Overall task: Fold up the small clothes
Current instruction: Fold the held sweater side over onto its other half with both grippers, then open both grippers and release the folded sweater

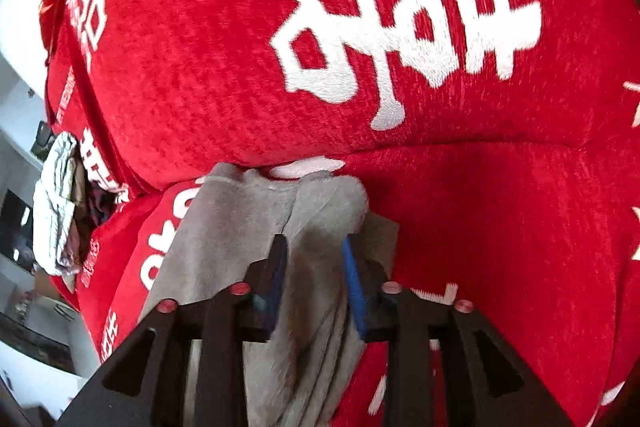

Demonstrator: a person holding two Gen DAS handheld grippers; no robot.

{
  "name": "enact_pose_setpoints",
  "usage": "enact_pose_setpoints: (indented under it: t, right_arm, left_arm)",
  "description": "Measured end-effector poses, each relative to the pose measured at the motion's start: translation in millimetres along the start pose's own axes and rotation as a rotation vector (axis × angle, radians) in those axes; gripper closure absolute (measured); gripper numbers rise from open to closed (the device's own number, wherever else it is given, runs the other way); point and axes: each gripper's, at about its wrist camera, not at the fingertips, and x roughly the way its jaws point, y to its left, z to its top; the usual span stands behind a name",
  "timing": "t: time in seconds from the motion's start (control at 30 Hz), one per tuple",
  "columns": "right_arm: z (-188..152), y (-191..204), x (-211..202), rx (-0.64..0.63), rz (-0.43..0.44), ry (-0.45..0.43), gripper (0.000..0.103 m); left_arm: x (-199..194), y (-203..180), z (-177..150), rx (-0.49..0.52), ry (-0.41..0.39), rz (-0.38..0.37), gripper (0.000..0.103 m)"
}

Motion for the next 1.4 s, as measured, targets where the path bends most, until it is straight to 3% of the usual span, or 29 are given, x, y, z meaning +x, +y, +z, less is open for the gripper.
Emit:
enact_pose_setpoints:
  t: [0.03, 0.1, 0.2, 0.27, 0.33, 0.4, 0.53, 0.63, 0.73, 0.87, 1.0, 1.07, 1.2, 1.27, 1.4]
  right_arm:
    - [-3, 4, -3, -0.012, -0.001, 0.004, 0.047]
    - [-11, 12, -5, -0.031, 0.001, 0.011, 0.043]
    - [-21, 18, -4, -0.042, -0.005, 0.019, 0.043]
    - [-25, 21, 2, -0.052, -0.016, 0.021, 0.054]
    - [-29, 22, 12, -0.057, -0.034, 0.050, 0.089]
    - [-33, 20, 18, -0.069, -0.067, 0.049, 0.093]
    - [-37, -5, 11, 0.012, -0.051, 0.015, 0.094]
    - [-41, -6, 9, 0.029, -0.042, 0.027, 0.088]
    - [-46, -2, -16, 0.065, -0.020, -0.005, 0.087]
    - [-83, 26, -58, -0.031, -0.027, -0.057, 0.084]
    - [-129, 45, -70, -0.085, -0.032, -0.063, 0.082]
    - [-144, 46, -61, -0.098, -0.045, -0.035, 0.098]
    - [-164, 38, -57, -0.039, -0.044, -0.050, 0.097]
    - [-166, 42, -63, -0.044, -0.066, -0.064, 0.097]
    - [-161, 54, -86, -0.074, -0.106, -0.098, 0.094]
  left_arm:
    - [-8, 3, -2, -0.018, -0.032, 0.008, 0.019]
    - [-25, 7, -6, -0.016, -0.081, -0.025, 0.019]
    - [-43, 13, -12, 0.004, -0.088, -0.072, 0.019]
    - [-49, 23, -11, -0.002, -0.107, -0.050, 0.018]
    - [-49, 44, -5, -0.054, -0.111, -0.034, 0.018]
    - [-43, 67, 2, -0.123, -0.101, -0.030, 0.018]
    - [-14, 96, -3, -0.183, -0.016, -0.028, 0.019]
    - [-11, 85, -8, -0.091, -0.030, 0.036, 0.018]
    - [-23, 87, -9, -0.105, -0.056, 0.011, 0.018]
    - [-30, 107, -9, -0.154, -0.082, 0.012, 0.018]
    - [-18, 128, -14, -0.206, -0.050, 0.041, 0.018]
    - [-8, 140, -21, -0.236, -0.019, 0.055, 0.018]
    - [2, 165, -37, -0.301, 0.019, -0.007, 0.018]
    - [-3, 168, -37, -0.308, 0.014, -0.008, 0.018]
    - [-30, 166, -16, -0.293, -0.077, -0.022, 0.018]
